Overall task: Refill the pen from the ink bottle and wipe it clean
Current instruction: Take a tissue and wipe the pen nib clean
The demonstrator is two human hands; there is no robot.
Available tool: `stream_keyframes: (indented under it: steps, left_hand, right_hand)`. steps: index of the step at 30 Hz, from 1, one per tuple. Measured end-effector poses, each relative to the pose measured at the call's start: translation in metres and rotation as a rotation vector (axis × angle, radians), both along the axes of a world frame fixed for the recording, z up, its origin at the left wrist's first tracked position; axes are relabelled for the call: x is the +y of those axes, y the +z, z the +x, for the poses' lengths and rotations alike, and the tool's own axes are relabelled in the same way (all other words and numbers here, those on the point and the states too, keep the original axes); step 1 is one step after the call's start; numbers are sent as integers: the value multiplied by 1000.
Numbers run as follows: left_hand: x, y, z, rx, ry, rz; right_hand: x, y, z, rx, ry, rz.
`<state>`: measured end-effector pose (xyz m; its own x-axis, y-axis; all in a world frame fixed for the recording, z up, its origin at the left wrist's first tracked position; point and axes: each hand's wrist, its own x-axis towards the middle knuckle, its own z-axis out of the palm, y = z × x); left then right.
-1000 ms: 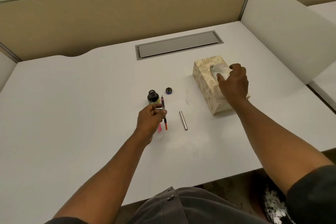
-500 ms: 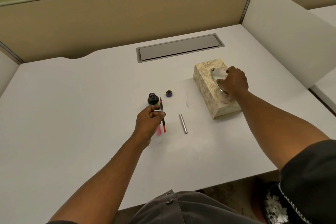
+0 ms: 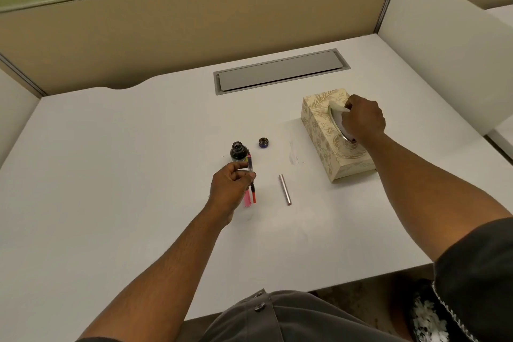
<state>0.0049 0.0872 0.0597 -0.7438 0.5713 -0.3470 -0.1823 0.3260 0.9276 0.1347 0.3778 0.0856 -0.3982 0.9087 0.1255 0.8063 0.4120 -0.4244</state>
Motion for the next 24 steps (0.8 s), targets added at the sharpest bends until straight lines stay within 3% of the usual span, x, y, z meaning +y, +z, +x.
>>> stream_keyframes:
  steps: [16, 24]
  left_hand:
    - [5, 3, 1, -4, -12, 1]
    - [5, 3, 3, -8, -21, -3]
  right_hand:
    - [0, 13, 4, 128, 66, -296]
    - [1, 17, 8, 234, -15, -465]
